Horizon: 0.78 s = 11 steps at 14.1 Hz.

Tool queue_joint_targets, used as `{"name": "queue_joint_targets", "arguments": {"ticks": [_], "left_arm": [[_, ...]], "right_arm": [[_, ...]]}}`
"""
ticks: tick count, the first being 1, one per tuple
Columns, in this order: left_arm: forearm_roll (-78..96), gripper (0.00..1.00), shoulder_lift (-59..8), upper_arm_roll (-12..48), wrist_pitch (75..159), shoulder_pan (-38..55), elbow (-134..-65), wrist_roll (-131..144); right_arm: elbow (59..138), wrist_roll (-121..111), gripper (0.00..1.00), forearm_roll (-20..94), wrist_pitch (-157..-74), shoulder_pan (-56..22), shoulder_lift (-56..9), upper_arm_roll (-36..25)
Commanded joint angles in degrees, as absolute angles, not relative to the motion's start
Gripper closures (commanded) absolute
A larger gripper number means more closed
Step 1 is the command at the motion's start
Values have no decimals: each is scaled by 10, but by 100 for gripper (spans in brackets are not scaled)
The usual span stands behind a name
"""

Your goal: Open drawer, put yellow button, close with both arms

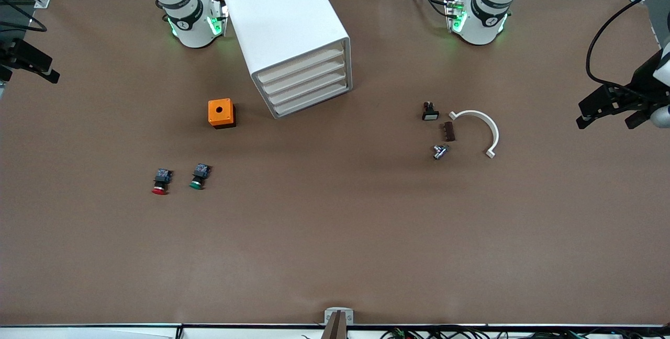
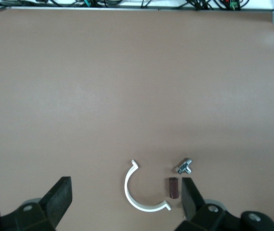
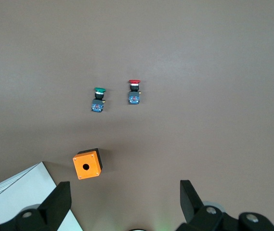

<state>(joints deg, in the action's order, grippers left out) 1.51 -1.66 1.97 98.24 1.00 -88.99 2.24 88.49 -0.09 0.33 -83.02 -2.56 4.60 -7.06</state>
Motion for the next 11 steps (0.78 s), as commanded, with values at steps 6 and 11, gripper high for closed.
{"name": "queue_joint_targets", "arguments": {"ticks": [6,11], "left_arm": [[10,0,-21,20,926,11,-874,58],[3,0,-20,20,903,12,-873,54]], "right_arm": [[925,13,0,2,-841,-23,77,-70],[928,13,0,2,-838,-22,79,-71]]}}
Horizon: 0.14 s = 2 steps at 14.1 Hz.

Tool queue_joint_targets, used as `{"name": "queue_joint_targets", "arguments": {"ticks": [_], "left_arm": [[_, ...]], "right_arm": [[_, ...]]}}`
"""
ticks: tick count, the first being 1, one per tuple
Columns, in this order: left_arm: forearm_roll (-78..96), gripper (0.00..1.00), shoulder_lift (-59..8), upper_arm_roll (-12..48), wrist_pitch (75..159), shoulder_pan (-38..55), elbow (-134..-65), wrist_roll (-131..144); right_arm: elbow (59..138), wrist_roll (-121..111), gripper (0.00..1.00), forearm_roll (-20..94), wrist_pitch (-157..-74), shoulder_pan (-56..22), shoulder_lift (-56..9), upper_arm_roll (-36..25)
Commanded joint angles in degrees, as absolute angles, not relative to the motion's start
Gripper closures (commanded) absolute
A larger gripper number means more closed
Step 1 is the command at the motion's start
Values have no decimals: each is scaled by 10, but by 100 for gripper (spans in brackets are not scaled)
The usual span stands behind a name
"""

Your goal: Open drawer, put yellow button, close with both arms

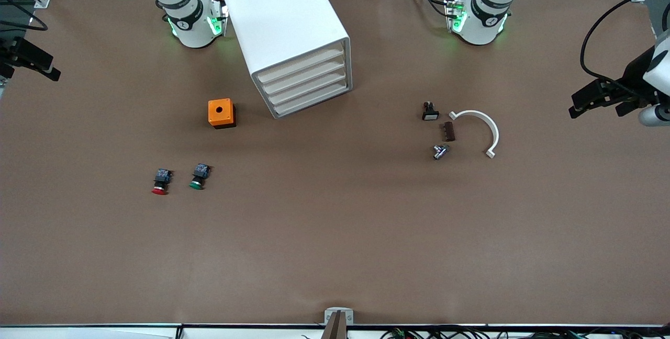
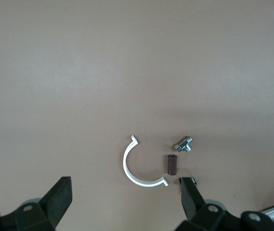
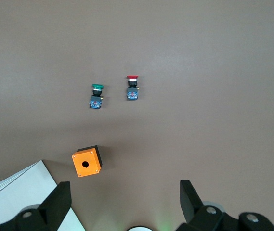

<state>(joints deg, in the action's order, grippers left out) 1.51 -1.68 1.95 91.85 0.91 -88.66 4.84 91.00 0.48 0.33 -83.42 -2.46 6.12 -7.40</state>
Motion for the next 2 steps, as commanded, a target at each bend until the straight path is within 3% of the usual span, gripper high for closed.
{"name": "queue_joint_targets", "arguments": {"ticks": [1,2], "left_arm": [[3,0,-21,20,903,12,-872,54],[3,0,-21,20,903,12,-871,54]], "right_arm": [[934,13,0,2,-840,-22,82,-71],[937,14,0,3,-842,-22,83,-71]]}}
